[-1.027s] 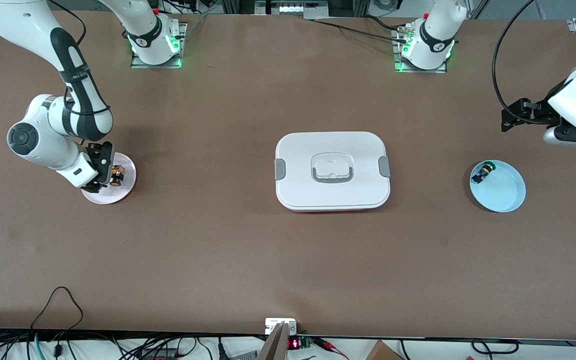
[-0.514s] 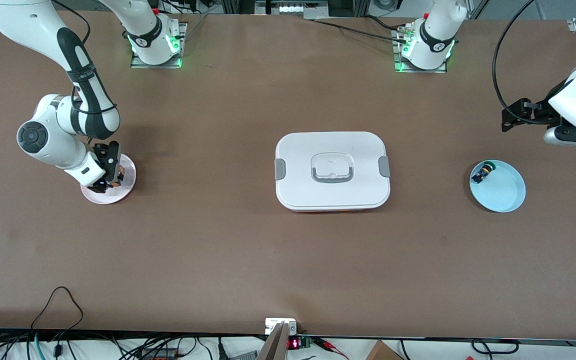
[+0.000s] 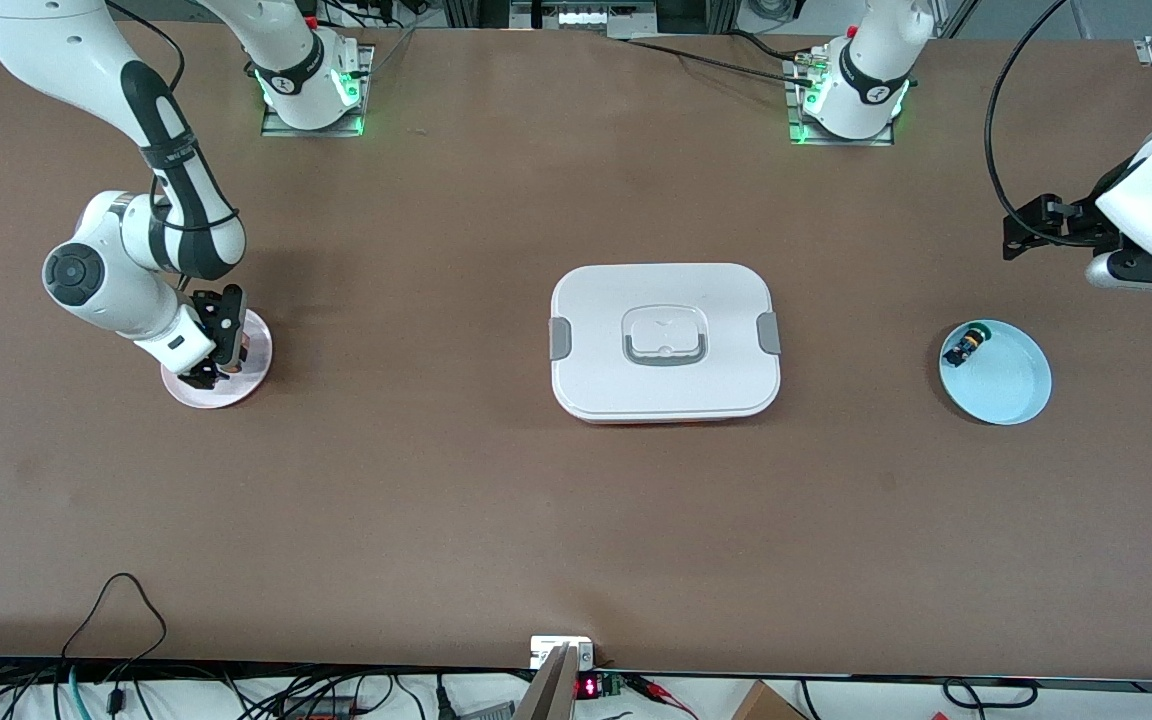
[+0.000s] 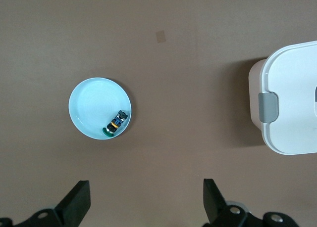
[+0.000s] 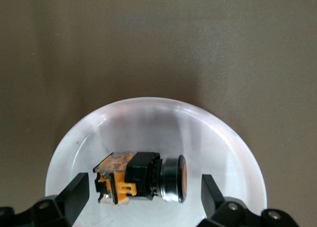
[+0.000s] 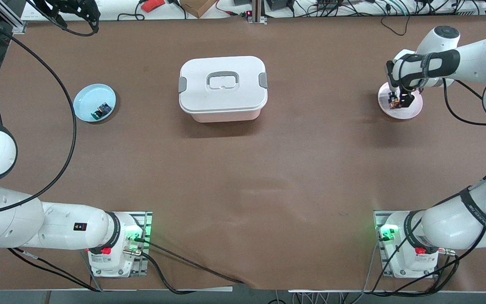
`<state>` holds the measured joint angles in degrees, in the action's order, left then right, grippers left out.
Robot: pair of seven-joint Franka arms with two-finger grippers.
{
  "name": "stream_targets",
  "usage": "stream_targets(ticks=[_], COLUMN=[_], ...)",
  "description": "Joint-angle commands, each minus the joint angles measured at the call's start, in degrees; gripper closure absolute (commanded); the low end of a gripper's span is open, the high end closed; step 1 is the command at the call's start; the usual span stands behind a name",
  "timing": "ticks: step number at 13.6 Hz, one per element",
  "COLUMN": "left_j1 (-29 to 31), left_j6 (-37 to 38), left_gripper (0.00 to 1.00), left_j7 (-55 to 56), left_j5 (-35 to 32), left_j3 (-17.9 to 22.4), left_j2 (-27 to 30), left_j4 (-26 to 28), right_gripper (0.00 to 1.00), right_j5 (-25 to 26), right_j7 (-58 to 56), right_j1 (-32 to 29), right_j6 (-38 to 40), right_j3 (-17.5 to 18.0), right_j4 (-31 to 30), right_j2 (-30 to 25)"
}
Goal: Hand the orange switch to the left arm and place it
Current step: 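Lift the orange switch with the right gripper and carry it over the box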
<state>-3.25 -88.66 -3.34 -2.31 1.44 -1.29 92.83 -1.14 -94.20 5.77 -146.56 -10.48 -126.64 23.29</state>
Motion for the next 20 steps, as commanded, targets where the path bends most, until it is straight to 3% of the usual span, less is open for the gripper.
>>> stream_targets(ticks=[1, 5, 7, 9, 13, 17, 20], left_j1=[0.1, 0.0, 0.0, 0.0, -0.1, -0.1, -0.1], left_j6=[1.5, 1.5, 1.5, 1.5, 1.6, 1.7, 1.7], left_gripper=[0.00, 0.00, 0.00, 0.00, 0.00, 0.00, 0.00], left_j7=[0.8, 0.7, 0.9, 0.9, 1.1, 1.5, 2.6], left_j5=[0.6, 0.6, 0.6, 0.6, 0.6, 0.6, 0.6], left_j3=[-0.1, 0.0, -0.1, 0.0, -0.1, -0.1, -0.1], left_j2=[0.3, 0.2, 0.2, 0.2, 0.2, 0.1, -0.1], left_j4=[-1.0, -1.0, -1.0, -1.0, -1.4, -1.5, -1.5], right_gripper=[0.00, 0.04, 0.29, 0.44, 0.46, 0.85, 0.92], right_j5=[-0.7, -0.7, -0.7, -0.7, -0.7, -0.6, -0.7], right_j7=[0.4, 0.4, 0.4, 0.3, 0.2, -0.9, -0.6], right_j1=[0.2, 0.1, 0.0, 0.0, 0.0, 0.0, 0.1], right_j6=[-1.8, -2.2, -2.2, -2.2, -2.2, -1.6, 1.6], right_j3=[0.4, 1.0, 1.0, 1.1, 1.1, 1.2, 2.7], right_j4=[-0.5, -0.4, -0.4, -0.4, -0.4, -0.1, 1.6], right_j2=[0.4, 0.8, 0.8, 0.8, 0.8, 0.0, -0.8])
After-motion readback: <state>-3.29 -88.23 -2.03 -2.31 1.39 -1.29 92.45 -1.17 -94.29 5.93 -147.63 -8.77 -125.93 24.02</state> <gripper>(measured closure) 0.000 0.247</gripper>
